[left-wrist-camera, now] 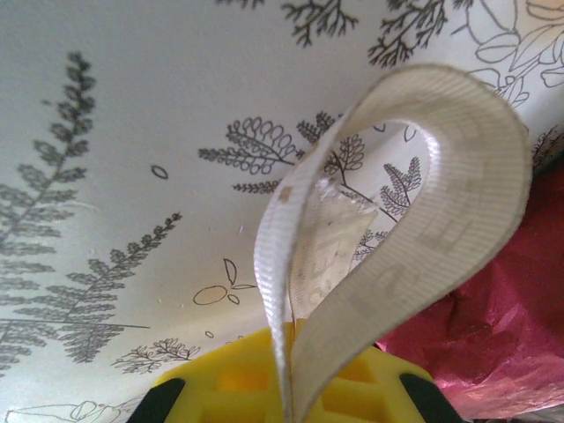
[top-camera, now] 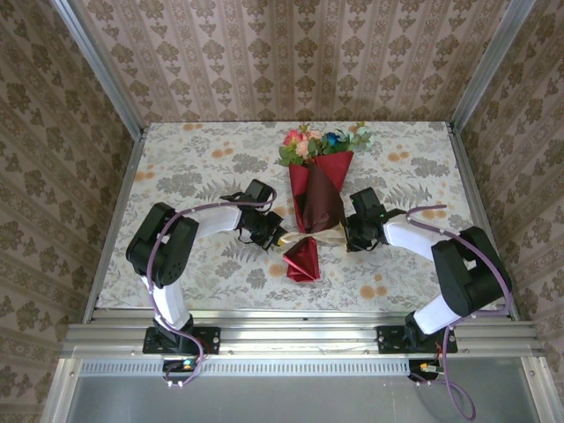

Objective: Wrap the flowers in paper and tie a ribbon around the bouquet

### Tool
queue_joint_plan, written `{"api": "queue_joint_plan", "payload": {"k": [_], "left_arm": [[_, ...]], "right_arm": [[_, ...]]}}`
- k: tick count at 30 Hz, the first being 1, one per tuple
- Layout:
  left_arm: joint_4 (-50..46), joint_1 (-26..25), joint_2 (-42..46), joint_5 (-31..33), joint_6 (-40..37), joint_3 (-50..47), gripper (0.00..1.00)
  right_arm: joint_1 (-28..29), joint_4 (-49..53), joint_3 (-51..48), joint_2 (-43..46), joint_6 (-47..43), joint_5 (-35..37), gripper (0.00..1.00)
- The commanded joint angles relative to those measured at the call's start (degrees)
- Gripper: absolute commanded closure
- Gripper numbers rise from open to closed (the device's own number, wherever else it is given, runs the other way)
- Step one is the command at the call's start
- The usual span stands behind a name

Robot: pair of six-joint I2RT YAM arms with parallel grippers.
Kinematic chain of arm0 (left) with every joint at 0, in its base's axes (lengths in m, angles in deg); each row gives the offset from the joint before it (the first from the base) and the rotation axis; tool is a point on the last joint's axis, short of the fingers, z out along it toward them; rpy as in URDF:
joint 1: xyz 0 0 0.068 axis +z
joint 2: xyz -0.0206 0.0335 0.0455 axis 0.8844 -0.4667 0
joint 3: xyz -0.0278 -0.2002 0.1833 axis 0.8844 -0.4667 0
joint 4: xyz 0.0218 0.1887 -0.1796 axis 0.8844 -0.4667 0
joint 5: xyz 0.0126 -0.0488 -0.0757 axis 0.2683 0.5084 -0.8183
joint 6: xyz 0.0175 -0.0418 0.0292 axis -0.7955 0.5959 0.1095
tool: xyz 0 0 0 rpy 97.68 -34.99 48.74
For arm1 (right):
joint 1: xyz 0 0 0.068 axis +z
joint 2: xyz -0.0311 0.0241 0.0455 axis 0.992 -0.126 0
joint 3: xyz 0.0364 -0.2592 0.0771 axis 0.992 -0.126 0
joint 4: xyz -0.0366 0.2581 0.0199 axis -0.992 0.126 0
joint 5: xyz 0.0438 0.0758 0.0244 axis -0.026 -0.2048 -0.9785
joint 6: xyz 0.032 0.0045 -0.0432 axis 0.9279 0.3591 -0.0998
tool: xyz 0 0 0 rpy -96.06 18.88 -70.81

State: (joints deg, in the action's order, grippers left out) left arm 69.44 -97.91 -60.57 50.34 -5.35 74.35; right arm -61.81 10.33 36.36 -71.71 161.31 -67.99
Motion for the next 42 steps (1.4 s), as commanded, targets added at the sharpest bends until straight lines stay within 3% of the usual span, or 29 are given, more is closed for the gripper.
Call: {"api": "queue_joint_plan", "payload": {"k": [1, 12, 13, 17, 19, 35, 42], "left_arm": [[-0.8, -0.6, 1.1, -0.3, 0.7, 1.2, 1.0], [-1.0, -0.6, 1.0, -0.3, 0.6, 1.6, 1.0], [-1.0, -0.6, 0.9, -0.5, 0.6, 1.7, 1.0], [-1.2, -0.5, 1.0, -0.5, 0.7, 1.6, 1.0], [-1.2, -0.3, 1.2, -0.4, 0.6, 1.3, 1.0], [-2.0, 1.1, 2.5, 0.3, 0.7, -0.9, 1.0], [-0.4, 0.8, 1.3, -0.7, 0.9, -0.1, 1.0]], "right_arm": [[0.2, -2.5, 2.4, -1.7, 1.1, 1.4, 0.52], [0.2, -1.9, 3.7, -1.7, 0.0, 2.8, 0.53], [0.3, -1.9, 3.9, -1.9, -0.3, 2.7, 0.57], [0.3, -1.2, 3.5, -2.4, -0.2, 2.6, 0.9], [0.1, 0.2, 3.0, -1.5, -0.3, 4.1, 1.0], [-6.2, 0.4, 0.8, 2.1, -6.1, 7.4, 1.0], [-6.1, -2.0, 3.2, -1.6, -8.5, 2.0, 1.0]]}}
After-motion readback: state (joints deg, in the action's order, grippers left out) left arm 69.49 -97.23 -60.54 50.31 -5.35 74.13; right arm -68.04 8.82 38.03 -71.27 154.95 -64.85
